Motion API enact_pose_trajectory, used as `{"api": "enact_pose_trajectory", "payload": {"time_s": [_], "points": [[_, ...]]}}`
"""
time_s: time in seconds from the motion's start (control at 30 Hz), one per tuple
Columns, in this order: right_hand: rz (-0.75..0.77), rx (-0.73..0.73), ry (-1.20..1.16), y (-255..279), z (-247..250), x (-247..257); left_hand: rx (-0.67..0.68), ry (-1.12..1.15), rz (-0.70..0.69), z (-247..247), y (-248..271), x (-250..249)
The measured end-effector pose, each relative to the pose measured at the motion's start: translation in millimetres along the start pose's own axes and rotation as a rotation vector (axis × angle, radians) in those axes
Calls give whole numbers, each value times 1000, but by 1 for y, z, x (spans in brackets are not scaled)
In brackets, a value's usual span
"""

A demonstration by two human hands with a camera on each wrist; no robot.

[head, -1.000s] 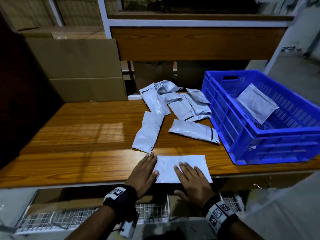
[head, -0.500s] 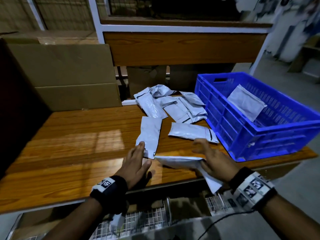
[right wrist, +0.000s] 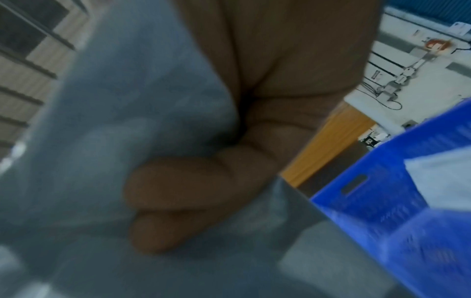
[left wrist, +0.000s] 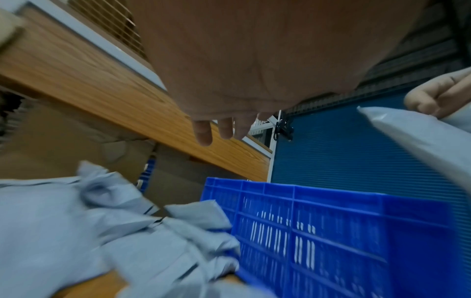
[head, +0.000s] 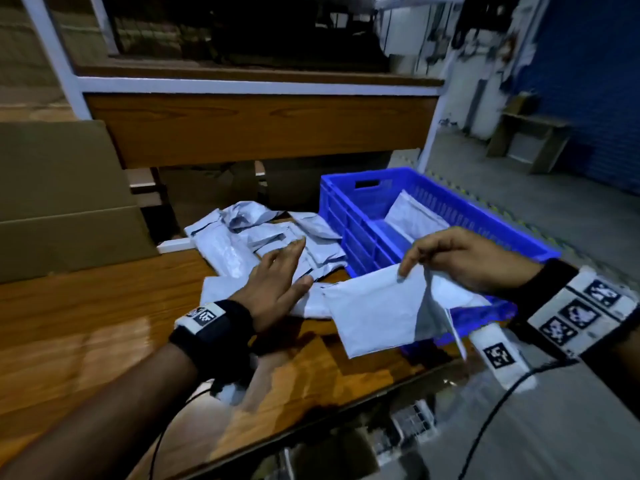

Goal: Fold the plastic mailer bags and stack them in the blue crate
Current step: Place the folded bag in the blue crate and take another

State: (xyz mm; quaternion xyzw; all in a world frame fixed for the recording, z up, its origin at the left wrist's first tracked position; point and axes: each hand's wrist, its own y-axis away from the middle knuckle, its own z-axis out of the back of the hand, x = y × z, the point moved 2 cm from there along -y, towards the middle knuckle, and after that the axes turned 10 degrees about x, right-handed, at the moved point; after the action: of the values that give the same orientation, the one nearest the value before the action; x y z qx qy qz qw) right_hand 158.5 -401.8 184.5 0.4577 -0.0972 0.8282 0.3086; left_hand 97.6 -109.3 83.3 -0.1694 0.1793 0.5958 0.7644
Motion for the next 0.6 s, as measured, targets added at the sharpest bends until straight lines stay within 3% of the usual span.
{"api": "enact_pose_trajectory", "payload": {"time_s": [0.2,0.33,0.5,0.6], "points": [[-189,-109,-41,-14,139,-28,-26,-89,-39,4,-98,-26],[-297,-190,-157,-60,202,-65,54,-126,9,-4,-160,-39],[-382,-165,133,-135,239,-116,200,-149,201,-21,-201,-50],[-438,-108,177,-167,237,-146,278,-154,294,-25,-210,-48]]}}
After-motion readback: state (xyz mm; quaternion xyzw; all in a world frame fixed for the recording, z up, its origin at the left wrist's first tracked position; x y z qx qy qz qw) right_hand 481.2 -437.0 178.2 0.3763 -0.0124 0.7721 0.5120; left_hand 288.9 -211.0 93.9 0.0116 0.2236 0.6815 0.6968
